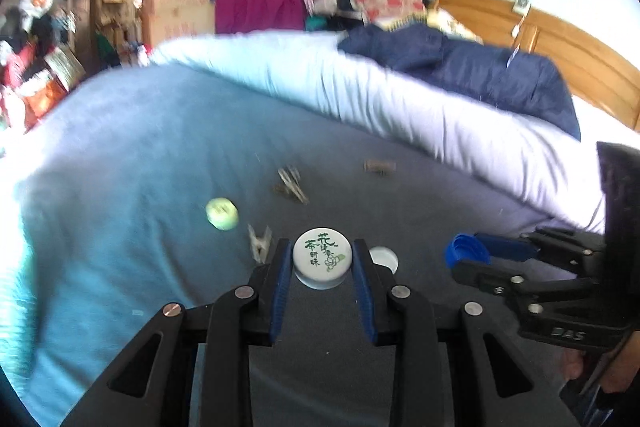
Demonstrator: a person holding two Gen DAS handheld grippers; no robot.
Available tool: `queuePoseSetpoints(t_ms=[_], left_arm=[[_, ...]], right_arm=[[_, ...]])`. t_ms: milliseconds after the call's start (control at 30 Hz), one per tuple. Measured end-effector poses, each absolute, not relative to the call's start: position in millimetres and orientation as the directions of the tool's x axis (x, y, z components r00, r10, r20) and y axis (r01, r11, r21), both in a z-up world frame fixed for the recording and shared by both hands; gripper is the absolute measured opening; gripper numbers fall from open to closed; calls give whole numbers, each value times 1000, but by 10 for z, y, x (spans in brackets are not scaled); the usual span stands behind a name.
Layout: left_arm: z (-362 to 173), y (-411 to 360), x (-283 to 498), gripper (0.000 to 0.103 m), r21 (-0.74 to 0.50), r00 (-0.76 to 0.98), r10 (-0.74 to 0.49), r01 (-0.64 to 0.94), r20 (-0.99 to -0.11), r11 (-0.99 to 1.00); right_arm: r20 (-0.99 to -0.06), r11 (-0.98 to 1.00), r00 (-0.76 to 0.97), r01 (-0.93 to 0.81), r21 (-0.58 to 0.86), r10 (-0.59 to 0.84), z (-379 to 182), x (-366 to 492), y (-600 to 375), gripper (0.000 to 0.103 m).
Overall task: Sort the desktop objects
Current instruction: 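Carry the printed white cap in the left gripper while the right carries the blue cap to the basket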
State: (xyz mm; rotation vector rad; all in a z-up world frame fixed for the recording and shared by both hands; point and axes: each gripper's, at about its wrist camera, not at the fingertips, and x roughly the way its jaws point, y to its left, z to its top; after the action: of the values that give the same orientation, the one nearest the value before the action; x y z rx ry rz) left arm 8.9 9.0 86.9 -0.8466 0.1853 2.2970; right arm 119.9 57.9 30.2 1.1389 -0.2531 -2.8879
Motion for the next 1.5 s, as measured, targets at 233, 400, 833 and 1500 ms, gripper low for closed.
queuePoseSetpoints(t_ms=[233, 400, 833, 1500], left_arm=[[1471, -411, 243, 31, -7, -693, 477, -563, -541, -826], [1706, -864, 217, 31, 10, -763, 383, -454, -520, -891], [2015, -2144, -44, 31, 80, -857, 108, -171, -503, -982], [2096, -3348, -397, 31, 89, -845, -9, -46, -534, -995]], right_arm=[[-602, -987, -787, 50, 153, -133, 811, 1133, 201, 39], [-568, -984, -804, 116, 139, -175, 1126, 978, -146, 39], [-517, -959, -808, 253, 129, -283, 1749, 488, -920, 39], [-529, -887, -718, 424, 184, -453, 2324, -380, -2074, 39]])
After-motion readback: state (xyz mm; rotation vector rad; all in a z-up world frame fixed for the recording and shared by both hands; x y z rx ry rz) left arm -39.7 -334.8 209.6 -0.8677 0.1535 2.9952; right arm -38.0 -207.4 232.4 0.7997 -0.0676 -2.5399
